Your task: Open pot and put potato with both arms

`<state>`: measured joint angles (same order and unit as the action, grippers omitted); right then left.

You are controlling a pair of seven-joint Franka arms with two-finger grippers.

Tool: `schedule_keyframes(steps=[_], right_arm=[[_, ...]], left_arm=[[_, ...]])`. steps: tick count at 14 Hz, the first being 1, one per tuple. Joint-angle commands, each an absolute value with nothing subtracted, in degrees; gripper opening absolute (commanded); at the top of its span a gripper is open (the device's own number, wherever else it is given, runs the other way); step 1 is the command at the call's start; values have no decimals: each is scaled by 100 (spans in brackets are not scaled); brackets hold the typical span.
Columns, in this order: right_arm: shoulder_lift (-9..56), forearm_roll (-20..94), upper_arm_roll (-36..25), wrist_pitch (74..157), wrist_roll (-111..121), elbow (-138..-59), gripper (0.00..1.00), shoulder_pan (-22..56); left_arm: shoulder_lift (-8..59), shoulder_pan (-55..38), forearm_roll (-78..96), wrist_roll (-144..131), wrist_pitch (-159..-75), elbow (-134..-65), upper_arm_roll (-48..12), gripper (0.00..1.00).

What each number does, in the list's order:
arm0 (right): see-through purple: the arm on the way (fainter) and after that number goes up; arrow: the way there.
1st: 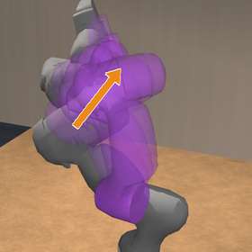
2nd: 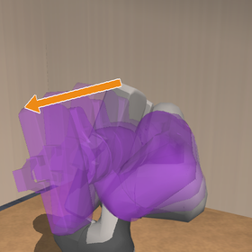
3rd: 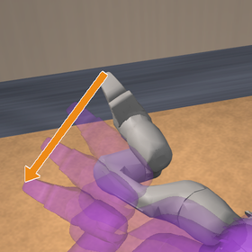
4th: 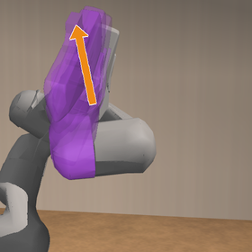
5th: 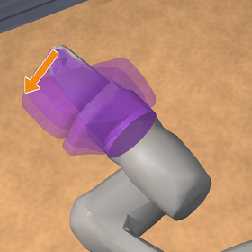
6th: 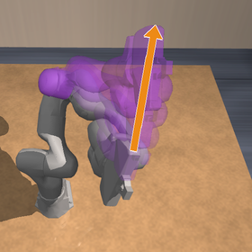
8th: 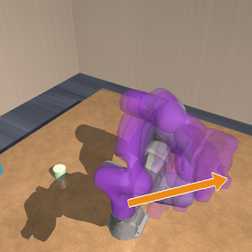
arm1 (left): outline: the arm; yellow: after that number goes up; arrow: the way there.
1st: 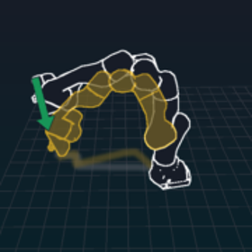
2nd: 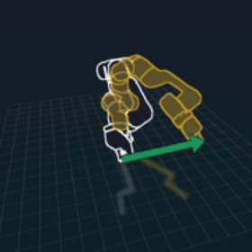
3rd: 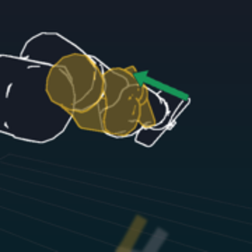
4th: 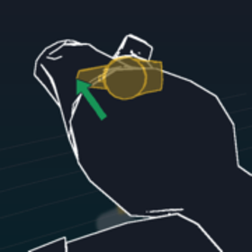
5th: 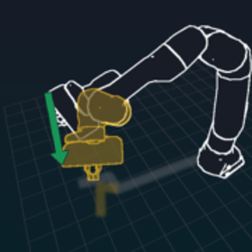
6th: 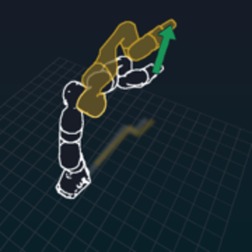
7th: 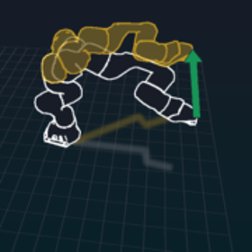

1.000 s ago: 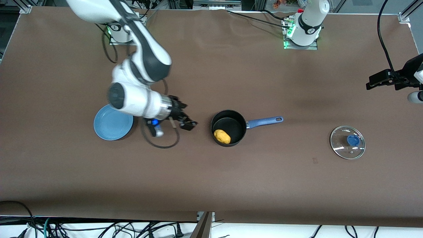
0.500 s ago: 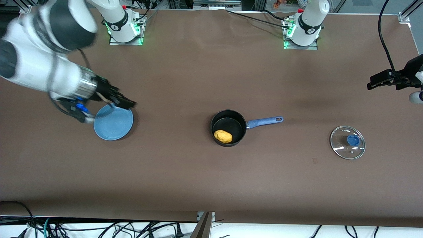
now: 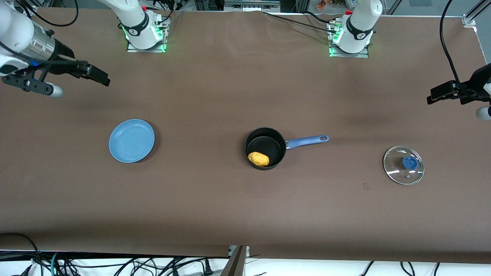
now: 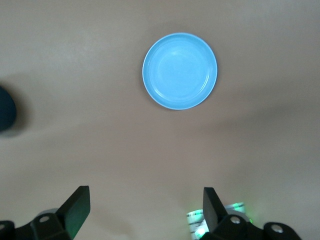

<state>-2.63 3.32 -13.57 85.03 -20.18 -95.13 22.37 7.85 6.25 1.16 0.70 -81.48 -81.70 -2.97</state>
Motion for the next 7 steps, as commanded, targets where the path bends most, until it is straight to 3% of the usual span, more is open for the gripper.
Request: schedule_keyframes(steps=[1, 7], right_arm=[[-378, 158, -1362, 8604, -1390, -9642, 100, 2294], [-361, -26, -1494, 8824, -484, -9607, 100, 2277]], left_arm=[[861, 615, 202, 26, -8024, -7998, -281, 100], [861, 624, 202, 35, -8024, -7998, -290, 100]])
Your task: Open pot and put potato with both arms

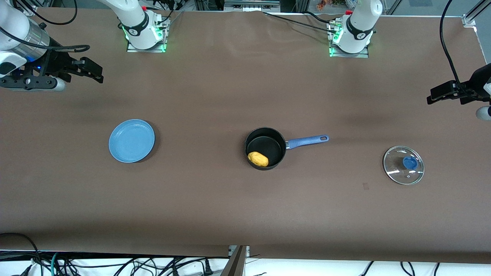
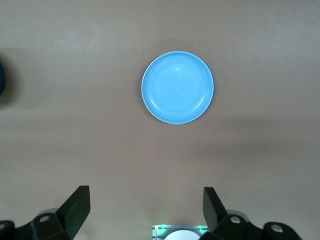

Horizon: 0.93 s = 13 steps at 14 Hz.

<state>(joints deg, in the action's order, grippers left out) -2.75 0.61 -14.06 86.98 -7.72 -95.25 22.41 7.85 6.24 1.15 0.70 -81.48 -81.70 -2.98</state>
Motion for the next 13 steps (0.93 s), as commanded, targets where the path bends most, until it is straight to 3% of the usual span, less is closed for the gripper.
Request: schedule_keyframes(steps=[1, 3, 6, 13], right_arm=[[-352, -35, -1477, 8903, -431, -9606, 100, 2224], [-264, -122, -1259, 8903, -317, -9519, 100, 1910], [-71, -132, -195, 8877, 35, -9282, 100, 793], [-18, -264, -158, 8947, -17, -9264, 100, 791]], left_arm=[[861, 624, 202, 35, -8024, -7998, -281, 100], [870, 615, 211, 35, -8024, -7998, -281, 100], [931, 624, 193, 35, -8016, -7849, -290, 100], [984, 624, 202, 35, -8016, -7796, -281, 100]])
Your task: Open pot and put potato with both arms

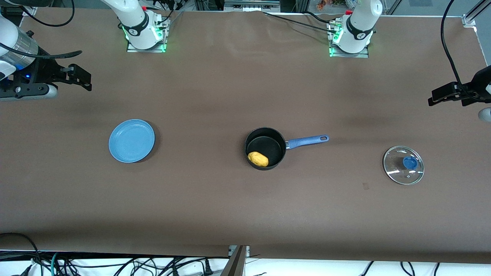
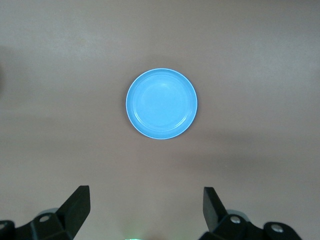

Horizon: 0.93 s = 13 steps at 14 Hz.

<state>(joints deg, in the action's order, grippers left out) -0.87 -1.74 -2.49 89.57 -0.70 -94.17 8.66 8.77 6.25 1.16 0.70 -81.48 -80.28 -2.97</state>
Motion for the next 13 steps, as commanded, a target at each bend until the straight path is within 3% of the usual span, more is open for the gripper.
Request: schedule_keyframes(steps=[1, 6, 13], right_arm=[[0, -264, -158, 8947, -35, -9255, 100, 800], [114, -281, -202, 8878, -9, -8781, 100, 747], [105, -281, -176, 8789, 52, -8701, 100, 791]], left_arm=[[984, 624, 202, 35, -8016, -7796, -281, 100], [984, 633, 202, 35, -8016, -7796, -272, 100], [984, 633, 211, 35, -8016, -7796, -272, 100]])
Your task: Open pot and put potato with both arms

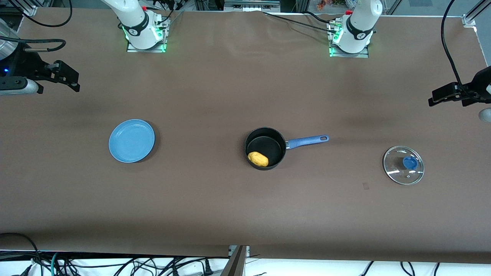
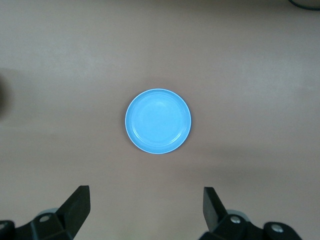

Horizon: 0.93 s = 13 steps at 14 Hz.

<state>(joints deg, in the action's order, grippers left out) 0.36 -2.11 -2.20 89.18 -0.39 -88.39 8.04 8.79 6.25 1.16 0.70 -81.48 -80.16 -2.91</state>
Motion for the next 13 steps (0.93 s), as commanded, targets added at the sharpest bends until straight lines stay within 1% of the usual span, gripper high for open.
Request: schedule_keyframes(steps=[1, 13], right_arm=[[105, -264, -176, 8815, 53, -8692, 100, 791], [114, -299, -176, 8798, -17, -8701, 100, 800]], left_arm=[[984, 633, 211, 35, -8016, -7796, -272, 100], [1002, 642, 220, 35, -8016, -7796, -264, 100]])
